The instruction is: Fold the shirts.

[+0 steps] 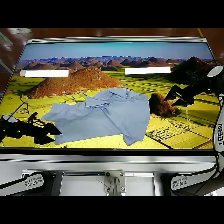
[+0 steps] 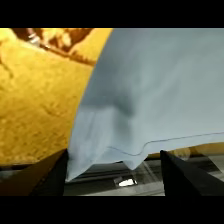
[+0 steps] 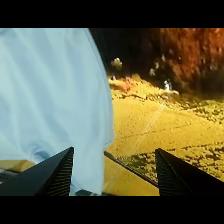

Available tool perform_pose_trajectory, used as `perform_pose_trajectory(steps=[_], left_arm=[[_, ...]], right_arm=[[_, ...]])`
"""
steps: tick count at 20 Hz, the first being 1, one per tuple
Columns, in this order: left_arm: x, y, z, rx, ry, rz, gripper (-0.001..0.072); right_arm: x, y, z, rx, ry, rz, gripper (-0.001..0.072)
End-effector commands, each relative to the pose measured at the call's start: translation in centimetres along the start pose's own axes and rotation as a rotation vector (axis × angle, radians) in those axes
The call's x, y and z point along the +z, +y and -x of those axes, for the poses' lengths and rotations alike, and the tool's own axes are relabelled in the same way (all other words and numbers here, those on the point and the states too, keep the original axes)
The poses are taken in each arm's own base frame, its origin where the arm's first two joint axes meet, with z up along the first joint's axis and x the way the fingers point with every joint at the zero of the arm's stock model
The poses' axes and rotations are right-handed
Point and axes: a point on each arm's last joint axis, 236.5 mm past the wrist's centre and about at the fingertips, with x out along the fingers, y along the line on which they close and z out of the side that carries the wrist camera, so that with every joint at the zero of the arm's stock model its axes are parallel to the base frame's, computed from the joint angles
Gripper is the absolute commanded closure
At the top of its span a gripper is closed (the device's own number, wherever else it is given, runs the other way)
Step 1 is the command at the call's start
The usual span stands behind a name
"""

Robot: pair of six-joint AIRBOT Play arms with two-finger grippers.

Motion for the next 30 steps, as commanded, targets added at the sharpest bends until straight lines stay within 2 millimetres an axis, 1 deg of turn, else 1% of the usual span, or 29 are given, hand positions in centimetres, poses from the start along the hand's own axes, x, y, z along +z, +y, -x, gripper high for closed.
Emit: perform_pose_trajectory(steps=[1, 3, 4, 5, 6, 8, 9, 10, 12, 14, 15, 16, 18, 19, 20, 22, 24, 25, 27, 28, 29, 30], left_arm=[[-0.1, 0.0, -1.4, 0.012, 0.023, -0.004, 0.0041], [-0.1, -0.1, -1.4, 0.003, 0.021, 0.001, 0.0061], [0.0, -0.3, -1.4, -0.005, 0.020, 0.009, 0.0146], [0.0, -0.5, -1.4, -0.012, 0.020, 0.019, 0.0321], [0.1, -0.8, -1.5, -0.023, 0.019, 0.025, 0.0395], [0.3, -1.2, -2.0, -0.023, 0.011, 0.041, 0.0409], [0.4, -1.5, -2.3, -0.019, 0.011, 0.029, 0.0505], [0.4, -1.7, -2.7, -0.011, 0.009, 0.012, 0.0537], [0.4, -2.2, -3.2, 0.004, 0.003, -0.020, 0.0661], [0.4, -2.4, -3.4, 0.009, 0.001, -0.037, 0.0666], [0.5, -2.5, -3.3, 0.010, -0.001, -0.040, 0.0666], [0.6, -2.5, -3.2, 0.011, -0.006, -0.048, 0.0667], [1.0, -2.9, -2.8, 0.009, -0.023, -0.063, 0.0667], [1.2, -3.1, -2.5, 0.008, -0.033, -0.070, 0.0666], [1.4, -3.3, -2.2, 0.007, -0.044, -0.084, 0.0666], [1.7, -3.7, -1.6, 0.003, -0.068, -0.106, 0.0666], [1.8, -4.1, -1.1, 0.001, -0.086, -0.117, 0.0666], [1.9, -4.2, -0.9, 0.000, -0.094, -0.122, 0.0666], [1.9, -4.4, -0.6, -0.002, -0.105, -0.129, 0.0666], [2.0, -4.6, -0.4, -0.003, -0.114, -0.134, 0.0666], [2.3, -4.9, 0.1, -0.005, -0.131, -0.144, 0.0666], [2.8, -5.3, 0.9, -0.006, -0.157, -0.157, 0.0666]], right_arm=[[0.1, -0.4, -0.3, -0.005, -0.008, -0.008, 0.0087], [0.2, -0.4, -0.3, -0.005, -0.013, -0.009, 0.0087], [0.3, -0.4, -0.3, -0.005, -0.015, -0.012, 0.0087], [0.3, -0.4, -0.3, -0.006, -0.017, -0.017, 0.0087], [0.3, -0.4, -0.3, -0.005, -0.015, -0.026, 0.0087], [-0.7, -0.6, -1.0, -0.001, 0.023, -0.042, 0.0087], [-1.7, -0.8, -1.6, 0.001, 0.058, -0.054, 0.0087], [-2.6, -1.1, -2.4, 0.004, 0.090, -0.067, 0.0087], [-4.5, -1.8, -4.1, 0.010, 0.151, -0.095, 0.0087], [-6.3, -2.3, -5.7, 0.020, 0.199, -0.121, 0.0087], [-7.0, -2.2, -6.4, 0.039, 0.215, -0.131, 0.0087], [-7.5, -1.7, -7.2, 0.079, 0.223, -0.131, 0.0086], [-7.5, 0.7, -8.4, 0.213, 0.200, -0.137, 0.0082], [-7.3, 1.4, -9.0, 0.259, 0.176, -0.156, 0.0036], [-7.0, 1.6, -9.4, 0.277, 0.155, -0.178, 0.0036], [-7.1, 1.7, -10.3, 0.284, 0.145, -0.204, 0.0037], [-8.6, 2.7, -11.8, 0.265, 0.184, -0.167, 0.0037], [-9.2, 3.2, -12.9, 0.241, 0.192, -0.141, 0.0037], [-9.0, 4.3, -14.7, 0.198, 0.160, -0.119, 0.0050], [-8.8, 5.1, -15.1, 0.198, 0.149, -0.111, 0.0217], [-8.8, 5.7, -15.2, 0.207, 0.148, -0.111, 0.0494], [-8.8, 6.5, -14.8, 0.237, 0.155, -0.121, 0.0631]])
